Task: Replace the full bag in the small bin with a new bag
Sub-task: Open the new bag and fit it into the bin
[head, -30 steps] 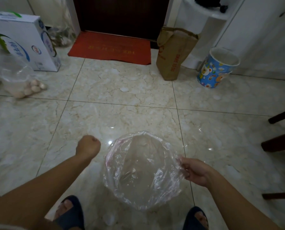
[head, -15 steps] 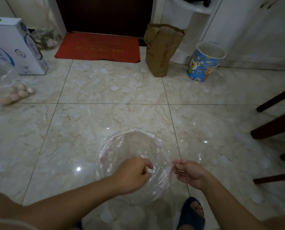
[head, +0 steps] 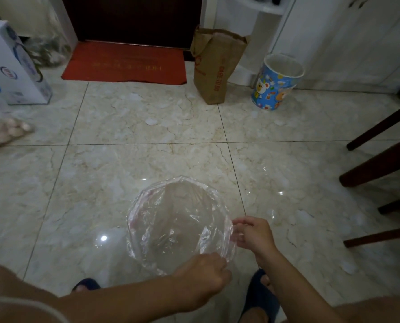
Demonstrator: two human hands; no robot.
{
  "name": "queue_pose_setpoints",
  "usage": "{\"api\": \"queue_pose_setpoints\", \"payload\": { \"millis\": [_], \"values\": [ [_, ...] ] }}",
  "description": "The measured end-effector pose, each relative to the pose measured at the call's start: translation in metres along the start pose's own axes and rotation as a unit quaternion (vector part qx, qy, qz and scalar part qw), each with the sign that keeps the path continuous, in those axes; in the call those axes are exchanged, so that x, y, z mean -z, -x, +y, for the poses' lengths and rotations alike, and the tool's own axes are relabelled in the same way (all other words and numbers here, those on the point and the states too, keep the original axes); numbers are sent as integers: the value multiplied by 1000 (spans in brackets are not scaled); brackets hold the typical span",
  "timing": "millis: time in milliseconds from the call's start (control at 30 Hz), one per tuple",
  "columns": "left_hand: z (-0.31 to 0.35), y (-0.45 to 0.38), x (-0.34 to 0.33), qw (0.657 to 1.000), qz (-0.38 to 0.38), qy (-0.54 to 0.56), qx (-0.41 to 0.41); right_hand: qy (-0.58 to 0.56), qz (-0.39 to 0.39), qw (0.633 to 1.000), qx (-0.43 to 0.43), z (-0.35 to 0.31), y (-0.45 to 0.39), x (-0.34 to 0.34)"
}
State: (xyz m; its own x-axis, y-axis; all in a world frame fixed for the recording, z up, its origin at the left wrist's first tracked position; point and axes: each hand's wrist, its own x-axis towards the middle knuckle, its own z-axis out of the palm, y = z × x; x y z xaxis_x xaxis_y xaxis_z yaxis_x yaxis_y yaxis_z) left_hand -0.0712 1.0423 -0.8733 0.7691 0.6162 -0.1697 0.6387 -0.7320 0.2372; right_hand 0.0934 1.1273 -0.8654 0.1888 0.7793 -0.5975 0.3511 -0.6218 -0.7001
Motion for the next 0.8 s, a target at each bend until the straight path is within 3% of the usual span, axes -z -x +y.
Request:
{"api": "queue_pose_setpoints", "payload": {
  "millis": [100,167,267,333,467,533,667,800],
  "values": [
    [5,4,-5,997,-3,-61,-54,-64,-2,994,-84,7,-1,0],
    [5,5,-6,996,-24,-69,-52,-71,19,994,-82,11,-2,-2],
    [6,3,-10,996,-58,-59,-42,47,82,994,54,10,6,-5],
    [8,1,-10,994,-75,-63,-37,164,110,972,125,3,17,-9],
    [6,-2,-10,993,-74,-83,-41,377,121,901,178,-6,28,-15],
    [4,-3,-11,993,-71,-83,-43,411,99,890,170,-5,30,-17],
    [5,-5,-15,991,-68,-99,-52,326,51,938,110,0,22,-11],
    [5,-3,-14,991,-63,-106,-53,160,-16,986,38,8,5,2]
  ]
}}
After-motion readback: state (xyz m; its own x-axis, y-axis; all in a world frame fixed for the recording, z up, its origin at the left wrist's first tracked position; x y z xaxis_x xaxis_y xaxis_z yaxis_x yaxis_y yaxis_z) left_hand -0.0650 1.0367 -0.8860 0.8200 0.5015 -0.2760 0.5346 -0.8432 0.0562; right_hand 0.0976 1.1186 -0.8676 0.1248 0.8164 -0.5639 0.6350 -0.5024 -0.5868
